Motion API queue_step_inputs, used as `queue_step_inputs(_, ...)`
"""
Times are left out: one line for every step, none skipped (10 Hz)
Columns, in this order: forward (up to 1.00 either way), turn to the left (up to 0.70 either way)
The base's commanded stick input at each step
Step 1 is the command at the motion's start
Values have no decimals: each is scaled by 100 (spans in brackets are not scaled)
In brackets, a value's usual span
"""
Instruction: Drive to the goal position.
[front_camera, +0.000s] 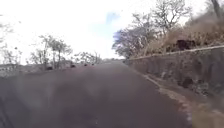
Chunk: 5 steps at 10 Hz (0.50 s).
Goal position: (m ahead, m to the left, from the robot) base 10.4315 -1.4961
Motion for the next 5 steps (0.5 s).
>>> queue_step_inputs(70,0)
queue_step_inputs(70,0)
queue_step_inputs(70,0)
queue_step_inputs(70,0)
queue_step_inputs(70,0)
